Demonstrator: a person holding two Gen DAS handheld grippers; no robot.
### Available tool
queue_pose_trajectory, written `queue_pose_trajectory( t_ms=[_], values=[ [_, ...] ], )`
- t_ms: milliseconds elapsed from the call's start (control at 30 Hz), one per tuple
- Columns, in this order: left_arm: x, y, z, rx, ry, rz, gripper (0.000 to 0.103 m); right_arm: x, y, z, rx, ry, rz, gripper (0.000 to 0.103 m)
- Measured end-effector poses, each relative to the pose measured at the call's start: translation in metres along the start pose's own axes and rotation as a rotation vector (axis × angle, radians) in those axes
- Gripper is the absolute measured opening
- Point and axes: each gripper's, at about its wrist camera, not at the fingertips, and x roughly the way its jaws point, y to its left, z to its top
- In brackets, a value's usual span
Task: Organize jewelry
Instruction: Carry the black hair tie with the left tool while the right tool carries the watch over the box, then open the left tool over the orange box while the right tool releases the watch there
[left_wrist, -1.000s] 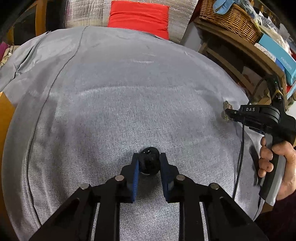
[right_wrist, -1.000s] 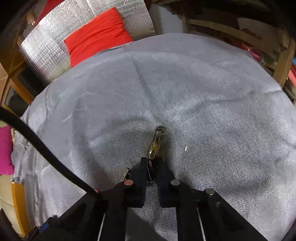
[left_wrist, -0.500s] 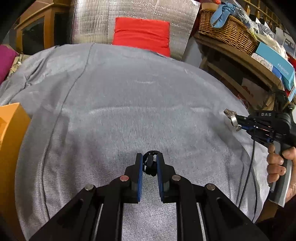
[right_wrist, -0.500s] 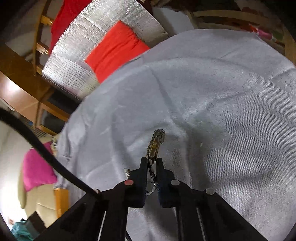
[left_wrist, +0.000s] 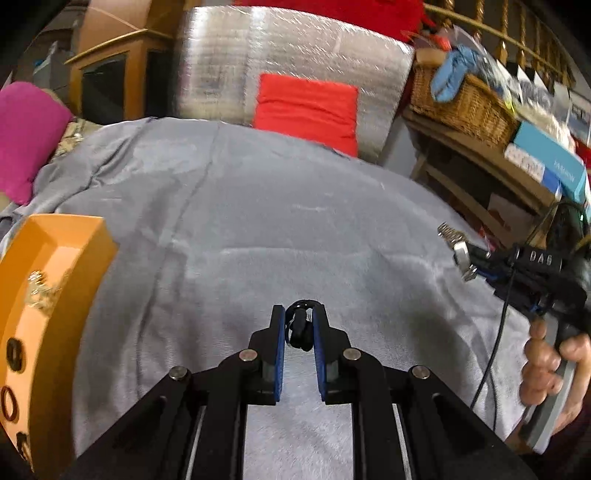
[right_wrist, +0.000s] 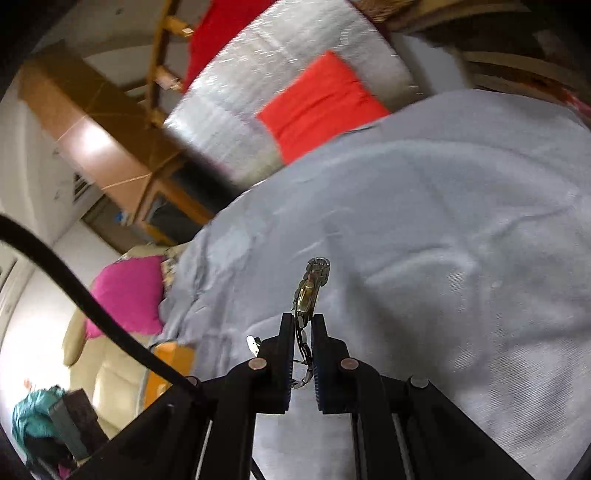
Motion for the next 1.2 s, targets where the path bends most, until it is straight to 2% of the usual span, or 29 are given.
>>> queue_pose_trajectory(
  t_ms=[167,267,300,400,467,533,600,733,900,967,1100,1200],
  values=[
    [-0.044,0.034,-0.003,-0.044,-0.056,0.056,0.015,0.013,0.06,-0.028,-0.104,0.033,0.1,0.01],
    [-0.083,0.063,-0.012,-0.036,-0.09,0.121,0.015,0.03,0.109,-0.05,-0.173,0.079,0.165,0.01],
    [-0.099,0.079,-0.017,-0.019,-0.091,0.168,0.015,0.035,0.123,-0.057,-0.19,0.096,0.188,0.01],
    [-0.132,0.123,-0.029,-0.027,-0.065,0.262,0.015,0.055,0.174,-0.087,-0.251,0.171,0.255,0.01],
    [-0.156,0.166,-0.041,-0.079,-0.025,0.315,0.015,0.072,0.205,-0.108,-0.269,0.234,0.305,0.01],
    [-0.17,0.197,-0.05,-0.118,0.002,0.363,0.015,0.092,0.235,-0.131,-0.29,0.31,0.323,0.01],
    [-0.183,0.22,-0.063,-0.14,0.014,0.41,0.015,0.104,0.252,-0.146,-0.285,0.336,0.342,0.01],
    [-0.201,0.247,-0.08,-0.174,0.008,0.415,0.015,0.114,0.263,-0.151,-0.259,0.355,0.344,0.01],
    [-0.197,0.267,-0.083,-0.217,0.029,0.356,0.015,0.11,0.286,-0.147,-0.282,0.374,0.353,0.01],
    [-0.192,0.272,-0.084,-0.219,0.039,0.357,0.015,0.114,0.298,-0.147,-0.281,0.391,0.37,0.01],
    [-0.18,0.287,-0.089,-0.262,0.079,0.344,0.015,0.138,0.32,-0.159,-0.267,0.439,0.366,0.01],
    [-0.17,0.297,-0.095,-0.289,0.123,0.352,0.015,0.166,0.326,-0.179,-0.24,0.49,0.327,0.01]
  ],
)
